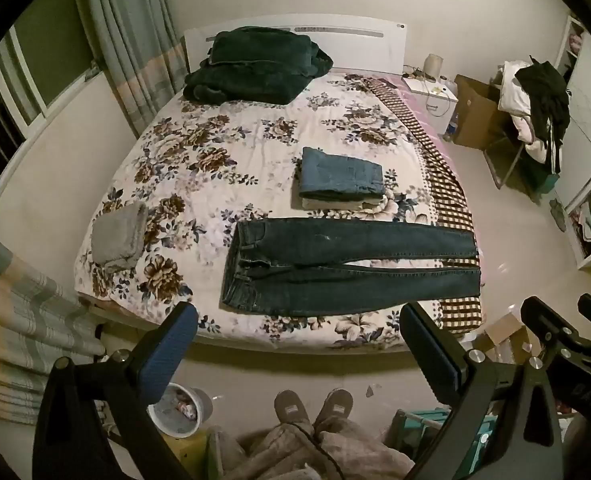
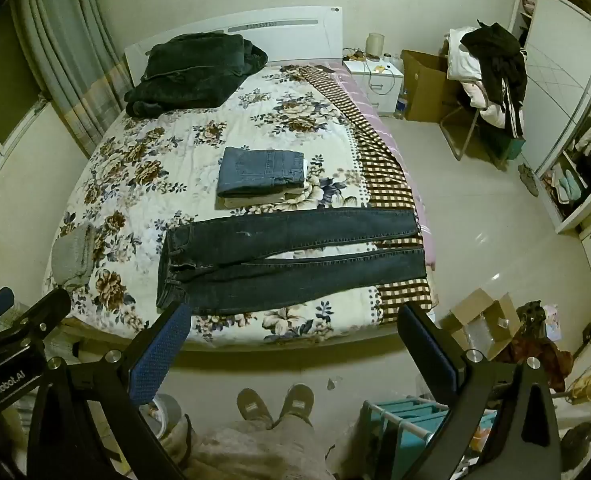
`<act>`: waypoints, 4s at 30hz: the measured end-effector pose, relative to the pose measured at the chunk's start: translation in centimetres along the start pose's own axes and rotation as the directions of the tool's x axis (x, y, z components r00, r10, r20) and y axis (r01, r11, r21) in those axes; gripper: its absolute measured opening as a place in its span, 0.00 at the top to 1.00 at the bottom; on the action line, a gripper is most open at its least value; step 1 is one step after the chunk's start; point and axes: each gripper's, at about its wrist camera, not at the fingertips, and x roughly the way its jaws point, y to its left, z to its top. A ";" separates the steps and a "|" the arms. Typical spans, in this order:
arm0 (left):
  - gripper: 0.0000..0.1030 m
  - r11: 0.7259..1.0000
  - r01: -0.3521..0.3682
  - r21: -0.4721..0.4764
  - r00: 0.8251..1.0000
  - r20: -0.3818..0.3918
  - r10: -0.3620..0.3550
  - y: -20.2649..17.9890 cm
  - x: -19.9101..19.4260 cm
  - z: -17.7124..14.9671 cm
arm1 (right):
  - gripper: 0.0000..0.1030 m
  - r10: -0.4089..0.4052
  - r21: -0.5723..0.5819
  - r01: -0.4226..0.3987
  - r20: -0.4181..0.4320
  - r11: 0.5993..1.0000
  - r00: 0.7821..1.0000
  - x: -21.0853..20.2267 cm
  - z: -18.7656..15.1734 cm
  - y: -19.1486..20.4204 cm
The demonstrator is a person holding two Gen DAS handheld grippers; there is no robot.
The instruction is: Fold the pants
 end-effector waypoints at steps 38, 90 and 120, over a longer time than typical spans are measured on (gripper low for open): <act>0.00 1.000 0.008 -0.004 1.000 0.006 -0.008 -0.1 0.0 0.0 | 0.00 -0.013 -0.015 0.013 -0.006 1.000 1.000 0.2 0.0 0.3; 0.00 1.000 0.019 -0.002 1.000 -0.006 -0.019 0.4 0.3 -1.0 | 0.00 -0.011 -0.008 0.011 -0.031 1.000 0.999 2.4 0.0 0.5; 0.00 0.927 -0.281 -0.249 0.925 -0.328 0.192 5.3 36.1 12.8 | 0.00 -0.090 0.331 0.192 -0.299 0.924 0.950 44.4 15.4 -8.8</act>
